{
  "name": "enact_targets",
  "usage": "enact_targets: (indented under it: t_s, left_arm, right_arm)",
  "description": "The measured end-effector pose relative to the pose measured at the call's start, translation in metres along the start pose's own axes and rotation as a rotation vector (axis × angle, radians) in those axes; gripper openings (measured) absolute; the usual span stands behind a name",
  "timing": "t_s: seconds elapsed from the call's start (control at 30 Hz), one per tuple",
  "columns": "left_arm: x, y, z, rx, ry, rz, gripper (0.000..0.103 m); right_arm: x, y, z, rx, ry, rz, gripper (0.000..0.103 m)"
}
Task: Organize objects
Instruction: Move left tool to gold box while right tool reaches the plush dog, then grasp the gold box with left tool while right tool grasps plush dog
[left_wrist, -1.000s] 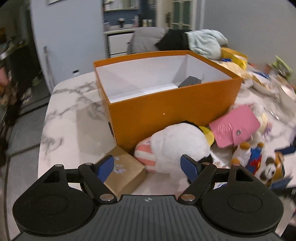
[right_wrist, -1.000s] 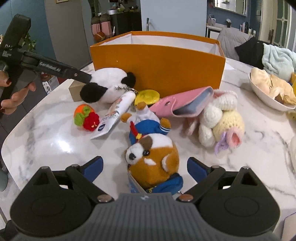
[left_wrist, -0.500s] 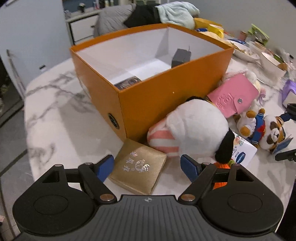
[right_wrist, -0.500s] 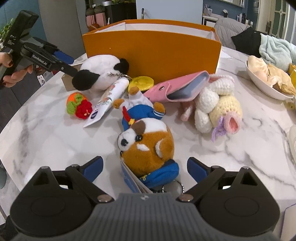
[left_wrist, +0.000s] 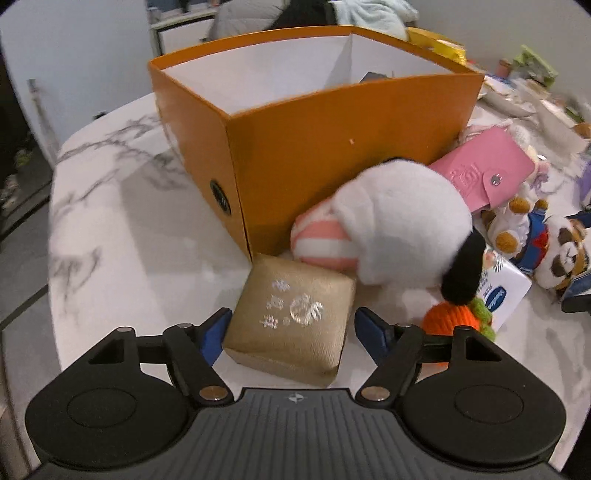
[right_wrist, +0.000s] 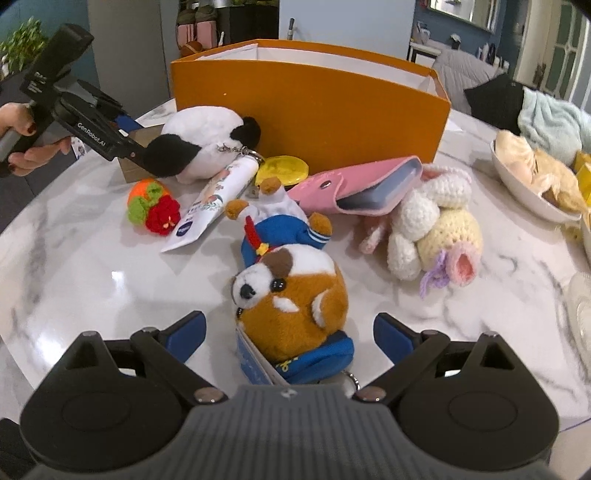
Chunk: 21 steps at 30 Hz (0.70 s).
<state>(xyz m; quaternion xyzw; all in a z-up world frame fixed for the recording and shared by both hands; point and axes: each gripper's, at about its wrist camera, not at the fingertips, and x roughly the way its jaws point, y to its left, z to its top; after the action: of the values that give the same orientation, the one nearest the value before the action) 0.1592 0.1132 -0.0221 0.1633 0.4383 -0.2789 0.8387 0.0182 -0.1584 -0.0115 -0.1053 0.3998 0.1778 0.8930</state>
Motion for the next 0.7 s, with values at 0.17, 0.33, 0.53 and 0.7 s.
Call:
enact_targets:
  t_s: [0.17, 0.33, 0.53, 0.7]
  left_arm:
    - [-0.004, -0.032, -0.014, 0.003, -0.017, 0.132, 0.086]
    - [-0.006, -0.037, -0.012, -0.054, -0.042, 0.189, 0.080]
    - [-0.007, -0.031, -0.013, -0.177, -0.048, 0.181, 0.076]
    - [-0.009, -0.033, -0.018, -0.228, -0.067, 0.181, 0.072]
  right_arm:
    - [0.000, 0.002, -0.003, -0.020, -0.031, 0.012, 0.097]
    - [0.004, -0.003, -0.005, -0.025, -0.036, 0.041, 0.089]
    - [0.005, -0.017, 0.004, 0.048, -0.058, 0.094, 0.083]
    - [0.010, -0.022, 0.014, 0.046, -0.079, 0.085, 0.074]
